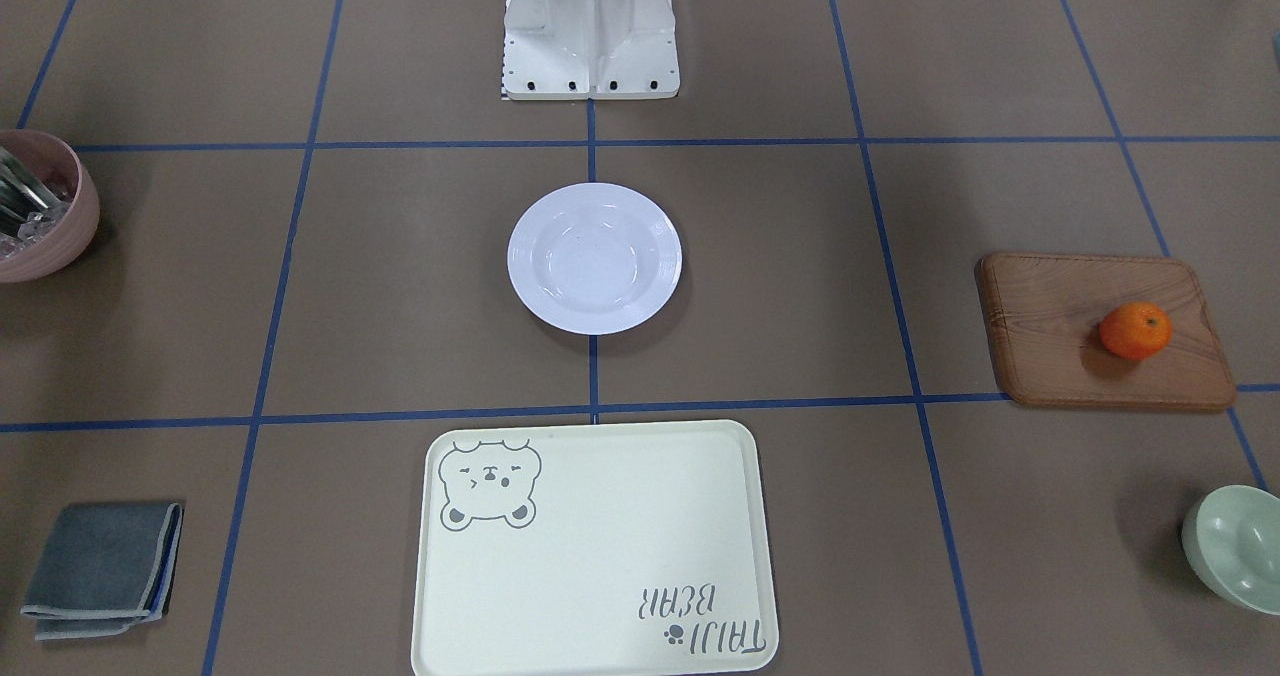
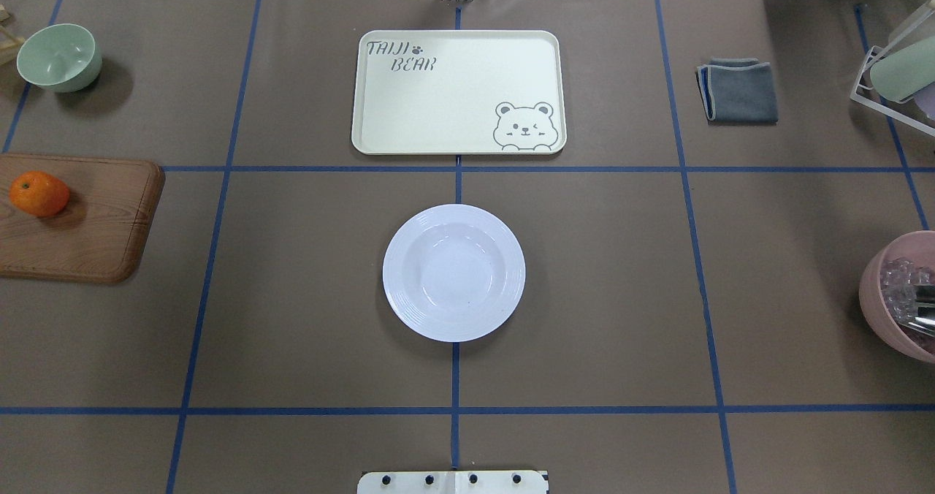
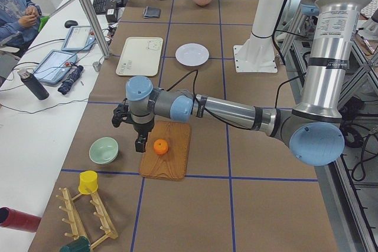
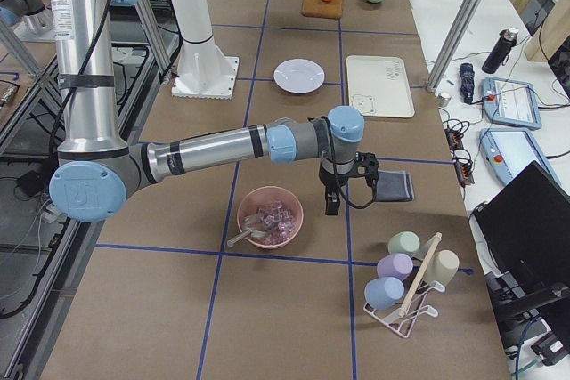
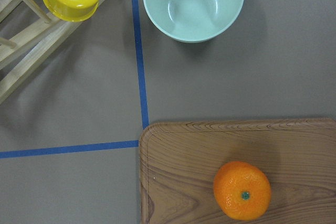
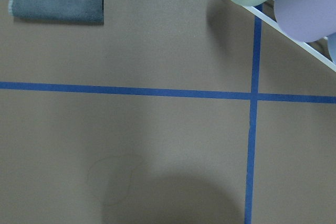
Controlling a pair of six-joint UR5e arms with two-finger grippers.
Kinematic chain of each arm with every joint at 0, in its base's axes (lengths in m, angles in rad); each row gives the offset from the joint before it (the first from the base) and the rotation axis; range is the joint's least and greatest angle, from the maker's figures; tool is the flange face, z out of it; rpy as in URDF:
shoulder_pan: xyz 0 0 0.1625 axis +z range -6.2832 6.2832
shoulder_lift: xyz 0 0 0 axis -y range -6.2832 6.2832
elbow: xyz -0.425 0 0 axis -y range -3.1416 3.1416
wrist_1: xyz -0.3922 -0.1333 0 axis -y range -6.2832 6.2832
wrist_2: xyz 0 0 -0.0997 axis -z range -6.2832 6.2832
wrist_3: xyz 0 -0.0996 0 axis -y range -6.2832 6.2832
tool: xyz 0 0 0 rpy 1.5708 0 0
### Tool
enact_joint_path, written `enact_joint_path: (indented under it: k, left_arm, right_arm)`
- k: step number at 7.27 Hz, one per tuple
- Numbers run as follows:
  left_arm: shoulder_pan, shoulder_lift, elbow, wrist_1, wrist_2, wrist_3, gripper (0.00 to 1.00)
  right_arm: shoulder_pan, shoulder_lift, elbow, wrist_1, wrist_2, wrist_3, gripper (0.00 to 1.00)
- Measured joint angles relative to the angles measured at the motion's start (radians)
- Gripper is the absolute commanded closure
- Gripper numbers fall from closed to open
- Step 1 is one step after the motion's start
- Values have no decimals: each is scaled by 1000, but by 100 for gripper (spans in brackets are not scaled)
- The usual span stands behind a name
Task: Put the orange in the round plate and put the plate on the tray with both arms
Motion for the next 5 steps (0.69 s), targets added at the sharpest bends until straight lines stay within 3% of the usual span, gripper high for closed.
enact_joint_path:
  k: [5]
  left_arm:
    - [-1, 39, -42, -8, -3, -9, 1]
  right_arm:
    - [0, 3, -21, 0, 0, -4, 0]
